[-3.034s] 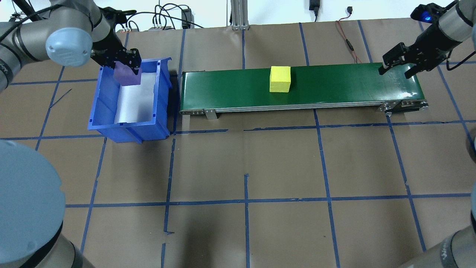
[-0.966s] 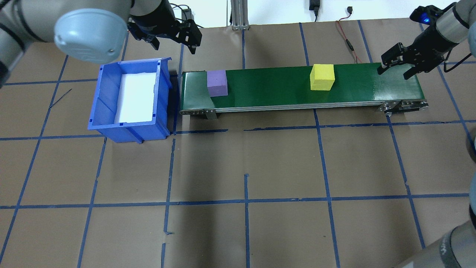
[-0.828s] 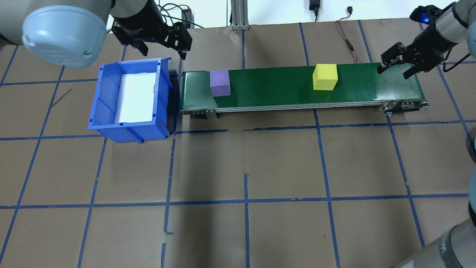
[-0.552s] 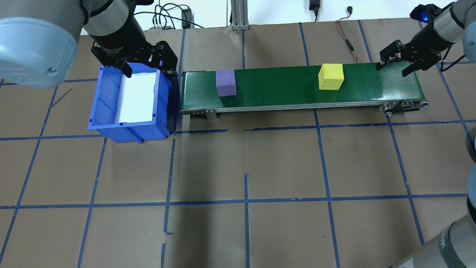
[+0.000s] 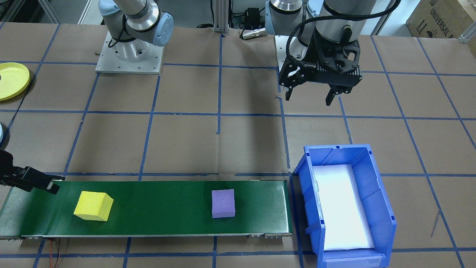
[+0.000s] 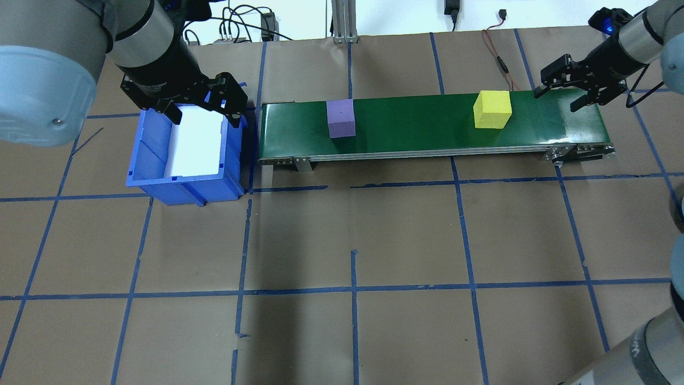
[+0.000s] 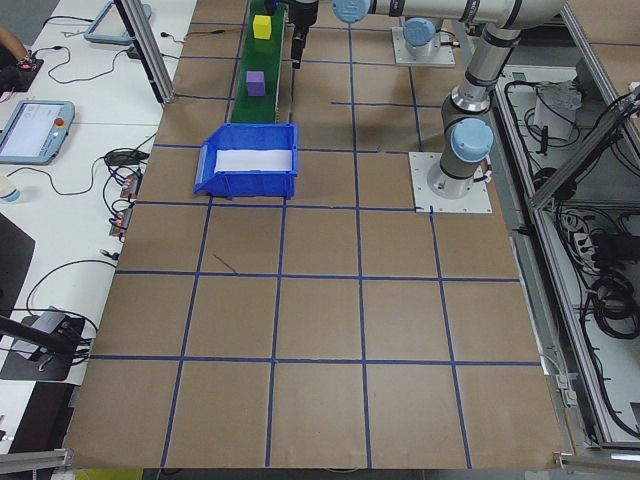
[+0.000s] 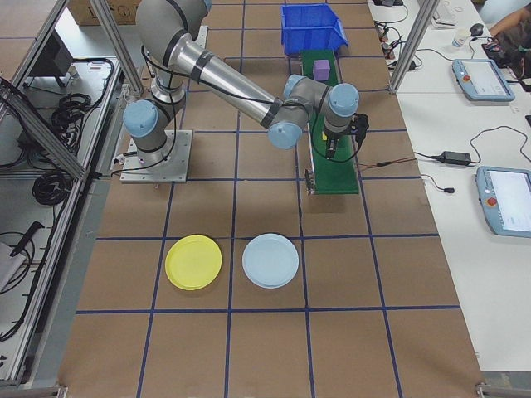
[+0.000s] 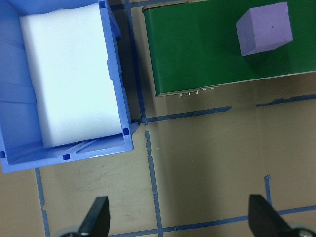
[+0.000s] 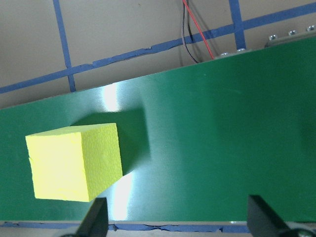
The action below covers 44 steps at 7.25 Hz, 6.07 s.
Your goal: Move block left to right into plate
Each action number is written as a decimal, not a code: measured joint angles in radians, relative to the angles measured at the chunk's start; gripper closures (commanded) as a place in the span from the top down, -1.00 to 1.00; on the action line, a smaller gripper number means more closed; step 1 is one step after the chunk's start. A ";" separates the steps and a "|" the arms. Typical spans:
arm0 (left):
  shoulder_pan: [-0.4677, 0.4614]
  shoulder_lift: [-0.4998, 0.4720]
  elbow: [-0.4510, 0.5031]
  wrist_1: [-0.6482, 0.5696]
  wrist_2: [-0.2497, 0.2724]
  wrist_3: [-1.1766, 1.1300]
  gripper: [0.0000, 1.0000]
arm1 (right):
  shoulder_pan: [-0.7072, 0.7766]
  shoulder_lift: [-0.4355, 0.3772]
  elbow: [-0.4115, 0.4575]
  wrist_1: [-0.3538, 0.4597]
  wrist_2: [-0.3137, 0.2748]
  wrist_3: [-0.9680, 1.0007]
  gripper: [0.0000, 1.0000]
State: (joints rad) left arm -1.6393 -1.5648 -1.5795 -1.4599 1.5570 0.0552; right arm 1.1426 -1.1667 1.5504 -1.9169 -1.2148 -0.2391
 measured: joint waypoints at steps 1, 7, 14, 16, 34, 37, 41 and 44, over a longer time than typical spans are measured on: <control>0.000 0.003 0.000 -0.001 0.000 -0.001 1.00 | 0.000 0.002 0.000 0.000 0.006 0.005 1.00; 0.001 0.010 0.005 -0.006 0.000 -0.006 1.00 | 0.000 0.031 0.000 -0.045 0.015 0.005 1.00; 0.002 0.011 0.008 0.001 -0.001 -0.006 1.00 | -0.001 0.105 -0.005 -0.152 -0.042 -0.049 0.67; 0.002 0.011 0.009 0.002 -0.001 -0.006 1.00 | -0.001 0.107 -0.003 -0.207 -0.132 -0.084 -0.34; 0.000 0.009 0.000 0.009 -0.005 -0.003 1.00 | -0.902 -0.168 0.398 -0.128 -0.444 -0.843 0.99; 0.001 0.009 0.000 0.010 -0.005 -0.004 1.00 | -0.874 -0.185 0.382 -0.125 -0.449 -0.784 1.00; 0.001 0.009 0.002 0.009 -0.005 -0.007 1.00 | -0.512 -0.166 0.123 -0.005 -0.389 -0.518 1.00; 0.001 0.009 0.003 0.009 -0.004 -0.008 1.00 | -0.296 -0.080 0.013 0.019 -0.181 -0.316 1.00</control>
State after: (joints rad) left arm -1.6383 -1.5555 -1.5770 -1.4511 1.5528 0.0476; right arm 0.8465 -1.2467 1.5637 -1.8976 -1.3959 -0.5553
